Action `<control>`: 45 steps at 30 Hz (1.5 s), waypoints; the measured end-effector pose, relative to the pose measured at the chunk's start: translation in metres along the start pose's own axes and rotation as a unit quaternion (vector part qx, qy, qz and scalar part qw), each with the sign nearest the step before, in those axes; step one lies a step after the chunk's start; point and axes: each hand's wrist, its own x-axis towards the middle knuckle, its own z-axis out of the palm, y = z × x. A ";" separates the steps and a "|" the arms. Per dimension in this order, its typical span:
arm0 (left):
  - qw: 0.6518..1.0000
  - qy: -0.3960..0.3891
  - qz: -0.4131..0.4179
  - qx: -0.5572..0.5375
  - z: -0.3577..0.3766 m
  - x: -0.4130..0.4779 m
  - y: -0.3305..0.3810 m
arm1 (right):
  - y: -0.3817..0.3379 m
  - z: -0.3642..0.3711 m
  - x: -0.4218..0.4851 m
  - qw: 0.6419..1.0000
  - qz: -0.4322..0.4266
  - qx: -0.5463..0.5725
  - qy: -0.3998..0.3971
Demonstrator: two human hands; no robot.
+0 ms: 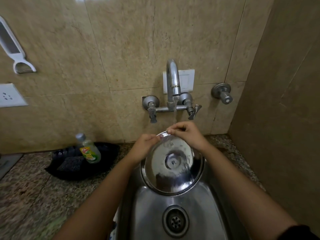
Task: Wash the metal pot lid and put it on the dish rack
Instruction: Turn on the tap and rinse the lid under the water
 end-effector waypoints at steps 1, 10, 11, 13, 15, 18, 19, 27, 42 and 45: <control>1.000 0.013 0.002 -0.023 0.000 -0.001 0.000 | -0.001 -0.002 0.000 1.000 0.002 0.003 0.004; 0.995 0.016 -0.049 -0.081 0.002 -0.007 -0.009 | 0.005 -0.007 0.001 1.000 0.013 -0.023 0.000; 0.998 -0.009 -0.034 -0.047 0.004 -0.005 -0.005 | 0.002 0.001 0.000 0.999 0.007 -0.041 -0.025; 0.999 -0.008 -0.009 -0.033 0.005 -0.003 -0.003 | -0.001 0.006 0.000 0.999 0.003 -0.038 -0.030; 0.998 0.039 0.007 -0.055 0.006 -0.006 -0.005 | -0.001 -0.002 0.001 1.000 0.011 -0.026 -0.006; 0.984 0.095 -0.018 -0.150 0.005 -0.009 -0.016 | 0.005 -0.019 0.002 0.998 0.040 0.017 0.053; 0.980 0.095 -0.020 -0.171 0.004 -0.010 -0.018 | 0.006 -0.019 0.002 0.996 0.037 0.032 0.069; 0.992 0.099 0.048 -0.059 0.009 -0.004 0.002 | -0.003 -0.002 0.003 0.999 -0.006 -0.029 0.033; 0.988 0.108 -0.002 -0.107 0.006 -0.009 -0.015 | 0.006 -0.018 -0.004 0.997 0.062 0.024 0.046; 0.977 0.107 -0.037 -0.183 0.005 -0.012 -0.020 | 0.009 -0.019 -0.006 0.994 0.057 0.045 0.077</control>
